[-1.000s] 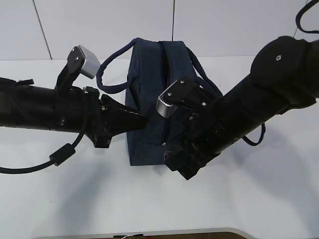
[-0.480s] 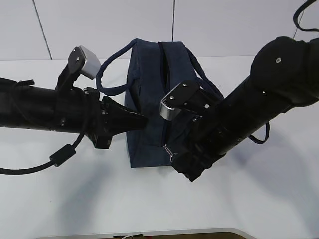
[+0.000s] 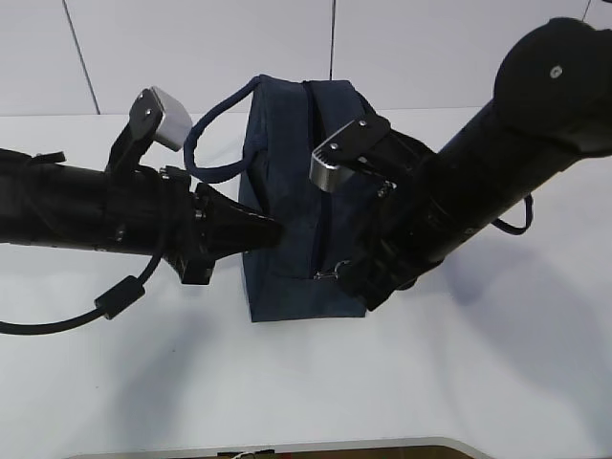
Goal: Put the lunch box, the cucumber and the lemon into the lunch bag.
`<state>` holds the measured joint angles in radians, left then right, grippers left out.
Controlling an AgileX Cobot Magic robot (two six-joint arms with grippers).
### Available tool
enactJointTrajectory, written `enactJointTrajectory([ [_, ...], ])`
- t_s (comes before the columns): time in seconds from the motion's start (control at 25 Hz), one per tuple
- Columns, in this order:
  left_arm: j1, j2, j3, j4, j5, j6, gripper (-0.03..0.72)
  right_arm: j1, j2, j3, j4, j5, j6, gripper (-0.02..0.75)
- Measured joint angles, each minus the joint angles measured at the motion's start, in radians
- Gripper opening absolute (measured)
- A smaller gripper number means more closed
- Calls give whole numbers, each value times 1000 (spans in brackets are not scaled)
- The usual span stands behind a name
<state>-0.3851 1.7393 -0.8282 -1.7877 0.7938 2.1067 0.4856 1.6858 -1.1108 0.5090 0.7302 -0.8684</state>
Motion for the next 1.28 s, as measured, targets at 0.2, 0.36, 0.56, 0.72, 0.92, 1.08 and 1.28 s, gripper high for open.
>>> enactJointTrajectory([
  [0.2,0,0,0,0,2,0,-21,0,0,-69,-21,63,73,5],
  [0.36,0,0,0,0,2,0,-21,0,0,-130,-86,149,231,5],
  [0.56,0,0,0,-2,5,-2,-21,0,0,-217,-123,277,332,5],
  [0.72,0,0,0,-2,5,-2,-21,0,0,-281,-131,341,376,5],
  [0.92,0,0,0,-2,5,-2,-21,0,0,-326,-138,375,432,5],
  [1.08,0,0,0,-2,3,-2,-21,0,2,-353,-142,395,462,5],
  [1.28,0,0,-2,-2,-3,-2,-21,0,3,-388,-151,402,496,5],
])
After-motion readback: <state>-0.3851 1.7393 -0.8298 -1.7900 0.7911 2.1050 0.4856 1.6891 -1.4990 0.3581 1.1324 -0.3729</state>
